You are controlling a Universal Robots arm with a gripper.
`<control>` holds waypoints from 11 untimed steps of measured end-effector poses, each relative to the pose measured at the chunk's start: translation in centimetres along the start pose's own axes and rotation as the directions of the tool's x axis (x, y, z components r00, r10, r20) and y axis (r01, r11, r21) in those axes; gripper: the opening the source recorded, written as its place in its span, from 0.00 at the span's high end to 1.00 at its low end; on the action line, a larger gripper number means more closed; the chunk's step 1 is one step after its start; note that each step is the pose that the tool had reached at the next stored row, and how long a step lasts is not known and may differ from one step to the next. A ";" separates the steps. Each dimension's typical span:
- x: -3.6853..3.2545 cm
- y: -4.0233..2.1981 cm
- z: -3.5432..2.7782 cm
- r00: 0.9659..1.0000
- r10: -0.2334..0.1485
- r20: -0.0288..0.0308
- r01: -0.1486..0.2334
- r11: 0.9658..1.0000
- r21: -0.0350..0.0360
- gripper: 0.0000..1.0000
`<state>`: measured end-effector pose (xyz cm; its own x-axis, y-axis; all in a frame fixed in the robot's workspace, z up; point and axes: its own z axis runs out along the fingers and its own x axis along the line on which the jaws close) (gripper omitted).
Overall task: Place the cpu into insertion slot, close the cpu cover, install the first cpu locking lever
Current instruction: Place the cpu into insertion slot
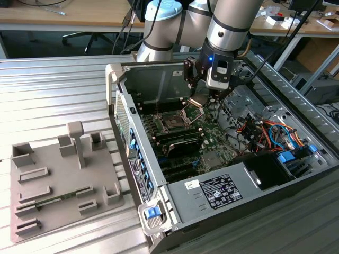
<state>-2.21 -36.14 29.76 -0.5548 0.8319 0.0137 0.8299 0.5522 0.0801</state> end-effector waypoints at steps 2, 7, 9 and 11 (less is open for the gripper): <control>0.00 0.00 0.00 1.000 0.002 0.000 -0.002 1.000 0.000 0.45; 0.00 0.00 0.00 1.000 0.006 0.000 -0.006 1.000 0.000 0.45; 0.00 0.00 0.01 1.000 0.009 0.001 -0.009 1.000 0.000 0.45; 0.00 0.00 0.01 1.000 0.011 0.001 -0.011 1.000 0.000 0.45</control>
<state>-2.21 -36.14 29.75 -0.5459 0.8378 0.0137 0.8358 0.5432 0.0801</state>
